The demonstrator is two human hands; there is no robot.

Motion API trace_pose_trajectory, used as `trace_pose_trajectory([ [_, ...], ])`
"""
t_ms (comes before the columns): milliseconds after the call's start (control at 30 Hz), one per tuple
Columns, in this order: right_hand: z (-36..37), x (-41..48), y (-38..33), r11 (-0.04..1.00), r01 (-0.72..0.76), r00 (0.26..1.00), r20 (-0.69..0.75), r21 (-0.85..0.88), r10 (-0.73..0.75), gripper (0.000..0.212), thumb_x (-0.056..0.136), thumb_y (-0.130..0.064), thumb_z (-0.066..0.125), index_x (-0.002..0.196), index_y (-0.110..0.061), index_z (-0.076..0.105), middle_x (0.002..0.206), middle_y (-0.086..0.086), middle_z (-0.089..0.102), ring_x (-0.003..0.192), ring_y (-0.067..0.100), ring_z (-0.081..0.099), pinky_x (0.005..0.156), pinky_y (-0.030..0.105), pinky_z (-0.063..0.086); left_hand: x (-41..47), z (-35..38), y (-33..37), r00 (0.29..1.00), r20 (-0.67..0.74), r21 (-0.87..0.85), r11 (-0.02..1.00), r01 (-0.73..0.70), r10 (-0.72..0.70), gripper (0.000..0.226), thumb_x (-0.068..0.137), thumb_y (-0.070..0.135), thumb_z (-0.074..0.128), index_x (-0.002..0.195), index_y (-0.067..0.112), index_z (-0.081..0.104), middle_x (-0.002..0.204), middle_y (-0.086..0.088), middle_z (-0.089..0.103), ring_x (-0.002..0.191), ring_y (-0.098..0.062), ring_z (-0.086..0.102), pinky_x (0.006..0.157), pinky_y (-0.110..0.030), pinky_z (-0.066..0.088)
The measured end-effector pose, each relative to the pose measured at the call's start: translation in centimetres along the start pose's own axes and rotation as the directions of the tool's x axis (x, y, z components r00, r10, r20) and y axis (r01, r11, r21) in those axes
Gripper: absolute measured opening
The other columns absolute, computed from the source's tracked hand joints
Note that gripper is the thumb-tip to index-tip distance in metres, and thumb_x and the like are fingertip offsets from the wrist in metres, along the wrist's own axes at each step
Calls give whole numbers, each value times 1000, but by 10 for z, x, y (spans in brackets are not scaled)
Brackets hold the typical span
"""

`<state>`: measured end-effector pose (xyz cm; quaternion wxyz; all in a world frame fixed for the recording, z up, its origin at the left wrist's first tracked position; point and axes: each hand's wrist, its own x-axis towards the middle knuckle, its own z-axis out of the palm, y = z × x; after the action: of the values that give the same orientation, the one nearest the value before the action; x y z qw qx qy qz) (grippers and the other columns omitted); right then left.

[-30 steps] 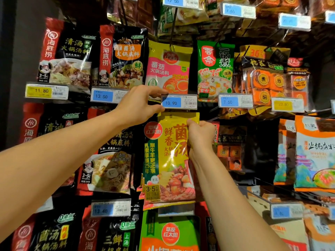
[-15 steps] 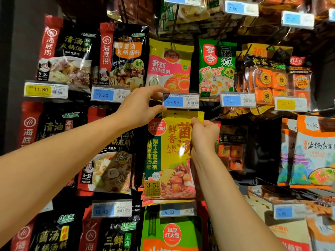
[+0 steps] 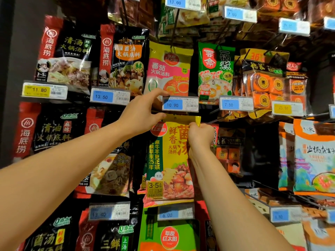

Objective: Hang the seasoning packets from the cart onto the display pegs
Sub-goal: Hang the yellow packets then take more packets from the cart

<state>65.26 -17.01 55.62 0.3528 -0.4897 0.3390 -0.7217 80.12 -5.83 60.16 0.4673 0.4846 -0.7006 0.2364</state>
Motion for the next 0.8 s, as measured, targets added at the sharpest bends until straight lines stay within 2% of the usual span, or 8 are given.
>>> trace_pose_trajectory([
  [133,3,-4,-2,1000,16,1000,16,-13,-16,36,91,-7,58,60,-17,43,61,2,45,59,23,43,59,33,32,1,5,1,999,-53,24,1000,-11,13,49,89,23,77,132,34,54,94,8,70,90,-15,67,82,-45,57],
  [267,-6,-9,10,996,88,993,81,25,-90,28,94,-19,63,70,-15,50,72,12,51,64,24,50,62,35,39,4,2,-3,999,-41,-22,1000,-21,20,46,88,27,79,129,32,59,94,8,70,93,-14,67,87,-47,56],
  [367,-16,-11,7,985,149,984,83,83,-156,36,101,-17,62,69,-15,44,70,11,42,63,22,40,59,33,29,5,-2,-6,999,-30,-52,999,-13,12,46,86,30,81,128,33,62,95,9,70,95,-13,67,91,-47,55],
  [467,-16,-10,-2,975,183,981,47,127,-190,39,100,-18,63,69,-15,39,70,9,37,64,22,37,61,35,28,7,-2,-6,999,-31,-62,998,-25,23,47,85,31,82,128,31,63,101,7,70,98,-12,67,94,-47,55],
  [533,-14,-7,-6,979,160,986,22,125,-164,37,98,-18,64,71,-15,39,70,9,37,64,23,37,63,36,29,9,0,-7,999,-37,-68,997,-28,25,45,86,31,81,127,31,63,103,8,69,100,-11,67,94,-47,56],
  [600,-11,-6,-8,987,131,991,26,97,-134,44,98,-16,64,64,-17,35,63,5,36,60,21,37,61,34,29,9,0,-8,999,-40,-72,997,-29,27,44,86,30,81,126,31,63,101,9,69,99,-11,67,92,-47,56],
  [667,-10,-5,-8,990,121,991,45,72,-124,49,96,-12,64,59,-19,33,55,-1,34,52,20,32,57,32,25,9,0,-9,999,-44,-78,996,-32,29,44,86,29,81,126,32,64,99,8,69,97,-13,67,91,-48,56],
  [800,-6,-7,-12,994,104,993,45,40,-106,51,91,-3,61,54,-20,30,52,-3,30,49,19,26,56,32,21,8,-1,-7,999,-48,-78,997,-28,24,44,86,26,81,127,29,65,100,7,68,99,-13,66,93,-47,56],
])
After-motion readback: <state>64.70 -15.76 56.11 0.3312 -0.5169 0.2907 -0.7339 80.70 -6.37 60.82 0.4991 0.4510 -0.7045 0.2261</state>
